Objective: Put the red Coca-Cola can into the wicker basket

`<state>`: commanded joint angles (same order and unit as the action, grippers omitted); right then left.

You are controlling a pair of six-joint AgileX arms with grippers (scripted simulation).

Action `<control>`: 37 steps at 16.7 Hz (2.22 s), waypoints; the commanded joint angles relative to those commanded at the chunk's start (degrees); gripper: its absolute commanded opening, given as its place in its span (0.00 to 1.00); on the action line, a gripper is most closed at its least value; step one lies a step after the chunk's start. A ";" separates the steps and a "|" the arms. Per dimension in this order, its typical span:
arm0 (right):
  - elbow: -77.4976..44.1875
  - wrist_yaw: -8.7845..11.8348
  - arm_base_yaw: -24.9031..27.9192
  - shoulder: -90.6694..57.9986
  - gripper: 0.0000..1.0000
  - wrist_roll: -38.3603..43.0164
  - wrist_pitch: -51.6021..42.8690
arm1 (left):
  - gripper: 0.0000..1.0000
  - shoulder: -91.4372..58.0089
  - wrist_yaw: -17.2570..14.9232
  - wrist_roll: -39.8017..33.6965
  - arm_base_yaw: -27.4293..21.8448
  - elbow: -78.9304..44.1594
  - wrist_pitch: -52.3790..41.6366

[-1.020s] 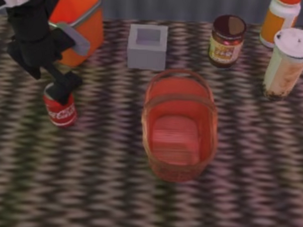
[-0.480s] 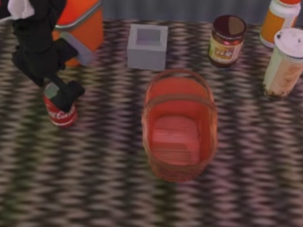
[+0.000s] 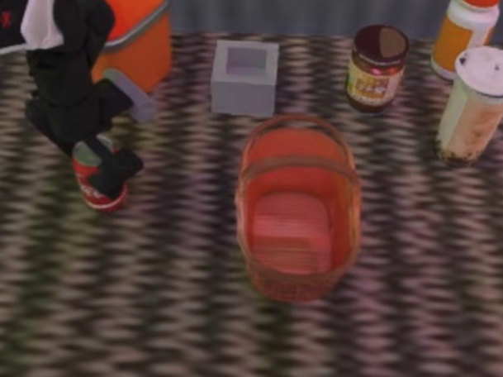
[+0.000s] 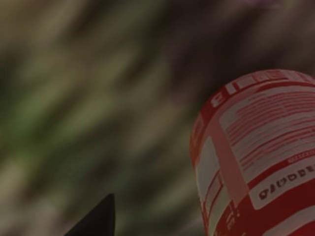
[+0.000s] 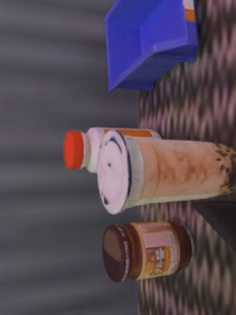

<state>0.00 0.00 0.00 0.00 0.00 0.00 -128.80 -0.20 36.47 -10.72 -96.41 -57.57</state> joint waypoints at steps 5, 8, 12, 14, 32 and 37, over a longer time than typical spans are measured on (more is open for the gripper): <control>0.00 0.00 0.00 0.00 1.00 0.00 0.00 | 0.55 0.00 0.00 0.00 0.00 0.00 0.00; 0.00 0.00 0.00 0.00 1.00 0.00 0.00 | 0.32 0.00 0.00 0.00 0.00 0.00 0.00; 0.00 0.00 0.00 0.00 1.00 0.00 0.00 | 0.02 0.00 0.00 0.00 0.00 0.00 0.00; 0.00 0.00 0.00 0.00 1.00 0.00 0.00 | 0.00 0.00 0.00 0.00 0.00 0.00 0.00; 0.00 0.00 0.00 0.00 1.00 0.00 0.00 | 0.00 0.72 -24.05 -10.44 -3.03 6.14 32.80; 0.00 0.00 0.00 0.00 1.00 0.00 0.00 | 0.00 2.69 -44.25 -20.51 -5.23 13.14 63.32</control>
<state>0.00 0.00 0.00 0.00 0.00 0.00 -126.11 -44.45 15.95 -15.95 -83.27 5.76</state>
